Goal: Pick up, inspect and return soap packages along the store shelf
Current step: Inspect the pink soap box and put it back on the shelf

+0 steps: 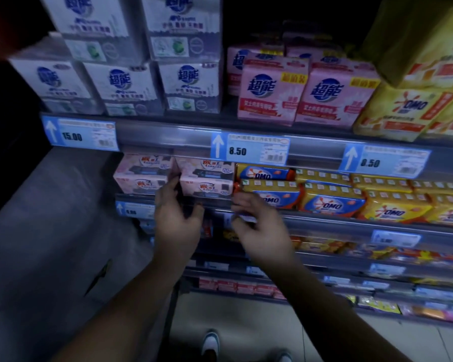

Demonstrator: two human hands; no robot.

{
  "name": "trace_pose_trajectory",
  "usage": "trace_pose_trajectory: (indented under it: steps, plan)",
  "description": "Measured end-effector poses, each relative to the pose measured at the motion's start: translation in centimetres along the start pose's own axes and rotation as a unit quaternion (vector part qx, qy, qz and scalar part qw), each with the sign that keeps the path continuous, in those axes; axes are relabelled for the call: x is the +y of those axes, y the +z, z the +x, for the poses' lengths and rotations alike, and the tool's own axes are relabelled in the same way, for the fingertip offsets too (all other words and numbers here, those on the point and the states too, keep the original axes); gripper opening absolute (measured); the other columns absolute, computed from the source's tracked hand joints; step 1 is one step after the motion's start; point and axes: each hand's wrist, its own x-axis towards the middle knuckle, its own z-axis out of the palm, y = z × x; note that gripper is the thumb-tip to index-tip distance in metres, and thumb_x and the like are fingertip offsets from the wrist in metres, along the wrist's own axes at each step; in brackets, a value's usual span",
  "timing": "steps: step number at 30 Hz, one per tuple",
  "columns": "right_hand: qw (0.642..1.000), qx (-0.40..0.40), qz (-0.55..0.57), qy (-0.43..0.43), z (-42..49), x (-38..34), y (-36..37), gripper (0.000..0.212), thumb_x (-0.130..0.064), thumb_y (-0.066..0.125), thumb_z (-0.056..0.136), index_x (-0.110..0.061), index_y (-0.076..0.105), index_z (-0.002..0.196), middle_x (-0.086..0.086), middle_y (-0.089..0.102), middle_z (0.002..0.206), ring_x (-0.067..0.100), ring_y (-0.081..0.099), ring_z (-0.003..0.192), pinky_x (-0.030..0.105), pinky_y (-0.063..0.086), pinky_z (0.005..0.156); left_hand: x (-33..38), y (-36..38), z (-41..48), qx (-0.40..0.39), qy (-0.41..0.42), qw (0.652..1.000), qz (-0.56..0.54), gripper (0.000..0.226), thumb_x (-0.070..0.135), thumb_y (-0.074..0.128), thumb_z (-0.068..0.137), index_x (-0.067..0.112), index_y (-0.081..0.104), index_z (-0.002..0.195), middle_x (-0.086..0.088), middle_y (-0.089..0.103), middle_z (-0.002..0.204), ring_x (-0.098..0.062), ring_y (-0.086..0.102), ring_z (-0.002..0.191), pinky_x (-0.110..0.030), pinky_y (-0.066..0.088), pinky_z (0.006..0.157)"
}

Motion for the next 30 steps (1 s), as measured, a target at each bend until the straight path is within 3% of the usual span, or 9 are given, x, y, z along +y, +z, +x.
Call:
trace_pose_trajectory:
  steps: [5, 8, 10, 16, 19, 21, 24, 26, 30]
  plan:
    - [1.000, 0.006, -0.015, 0.009, 1.5, -0.4, 3.9, 0.059, -0.015, 0.064, 0.089, -0.025, 0.045, 0.144, -0.006, 0.061, 0.135, 0.006, 0.057, 0.119, 0.029, 0.051, 0.099, 0.6, -0.2, 1.1, -0.067, -0.031, 0.997, -0.026, 0.091, 0.021, 0.060, 0.080, 0.029, 0.021, 0.162, 0.006, 0.059, 0.144, -0.022, 0.063, 0.124, -0.039, 0.050, 0.106]
    - [0.999, 0.034, 0.022, 0.029, 2.4, -0.3, 4.4, 0.054, -0.010, 0.064, 0.086, -0.027, 0.048, 0.135, -0.015, 0.065, 0.120, -0.004, 0.060, 0.105, 0.018, 0.050, 0.087, 0.3, -0.5, 1.9, -0.082, -0.036, 0.996, -0.018, 0.082, 0.023, 0.063, 0.081, 0.023, 0.036, 0.158, 0.016, 0.052, 0.142, -0.022, 0.064, 0.124, -0.044, 0.050, 0.108]
    - [0.997, 0.055, 0.054, 0.029, 2.7, -0.4, 4.3, 0.051, 0.000, 0.063, 0.086, -0.030, 0.051, 0.126, -0.019, 0.064, 0.112, -0.009, 0.063, 0.100, 0.008, 0.050, 0.075, 0.1, -0.7, 2.2, -0.078, -0.037, 0.996, -0.023, 0.068, 0.013, 0.070, 0.086, 0.021, 0.049, 0.151, 0.007, 0.061, 0.141, -0.022, 0.066, 0.120, -0.045, 0.051, 0.105]
    - [0.994, 0.096, 0.055, -0.001, 1.2, -0.6, 4.2, 0.054, -0.009, 0.064, 0.092, -0.030, 0.055, 0.141, 0.002, 0.049, 0.130, 0.003, 0.063, 0.105, 0.005, 0.049, 0.085, -0.1, -1.7, 1.2, -0.018, -0.051, 0.982, -0.182, 0.036, 0.003, 0.072, 0.092, 0.007, 0.067, 0.127, -0.001, 0.074, 0.109, -0.016, 0.070, 0.106, -0.034, 0.054, 0.097]
    - [0.986, 0.107, 0.126, 0.006, 0.2, -0.8, 3.4, 0.031, -0.028, 0.065, 0.091, -0.033, 0.064, 0.121, 0.000, 0.064, 0.124, 0.006, 0.067, 0.106, 0.037, 0.056, 0.100, -0.3, -2.4, 0.0, 0.004, -0.069, 0.962, -0.264, 0.009, 0.011, 0.071, 0.094, 0.010, 0.068, 0.102, 0.006, 0.070, 0.087, -0.013, 0.066, 0.086, -0.036, 0.053, 0.083]
    - [0.981, 0.110, 0.159, 0.012, -0.1, -1.0, 2.7, 0.016, -0.033, 0.068, 0.092, -0.030, 0.063, 0.106, -0.008, 0.072, 0.111, 0.013, 0.071, 0.106, 0.050, 0.057, 0.098, -0.2, -2.7, -0.9, 0.006, -0.075, 0.952, -0.296, 0.007, 0.011, 0.071, 0.094, 0.011, 0.066, 0.091, 0.005, 0.067, 0.080, -0.019, 0.062, 0.083, -0.045, 0.051, 0.083]
    - [0.981, 0.109, 0.163, -0.003, -0.7, -0.8, 1.8, 0.011, -0.028, 0.070, 0.095, -0.028, 0.059, 0.093, -0.004, 0.074, 0.100, 0.022, 0.073, 0.102, 0.057, 0.057, 0.094, 0.0, -2.7, -1.6, 0.011, -0.085, 0.950, -0.300, 0.015, 0.006, 0.073, 0.092, 0.008, 0.068, 0.105, -0.003, 0.068, 0.093, -0.023, 0.063, 0.093, -0.054, 0.052, 0.097]
    - [0.983, 0.098, 0.158, -0.012, -1.0, -0.5, 1.3, 0.015, -0.019, 0.069, 0.097, -0.028, 0.059, 0.090, -0.002, 0.072, 0.098, 0.023, 0.074, 0.099, 0.053, 0.060, 0.092, 0.1, -2.8, -1.7, -0.006, -0.100, 0.952, -0.289, 0.033, 0.003, 0.074, 0.090, 0.008, 0.067, 0.123, -0.005, 0.073, 0.106, -0.023, 0.069, 0.104, -0.050, 0.054, 0.102]
    - [0.980, 0.064, 0.188, 0.011, -1.5, 0.2, 0.0, 0.021, -0.006, 0.067, 0.097, -0.016, 0.059, 0.114, 0.001, 0.065, 0.114, 0.020, 0.071, 0.109, 0.028, 0.063, 0.082, 0.0, -3.2, -2.4, -0.067, -0.079, 0.950, -0.295, 0.041, 0.003, 0.075, 0.086, 0.019, 0.071, 0.123, -0.005, 0.079, 0.114, -0.024, 0.072, 0.113, -0.040, 0.056, 0.099]
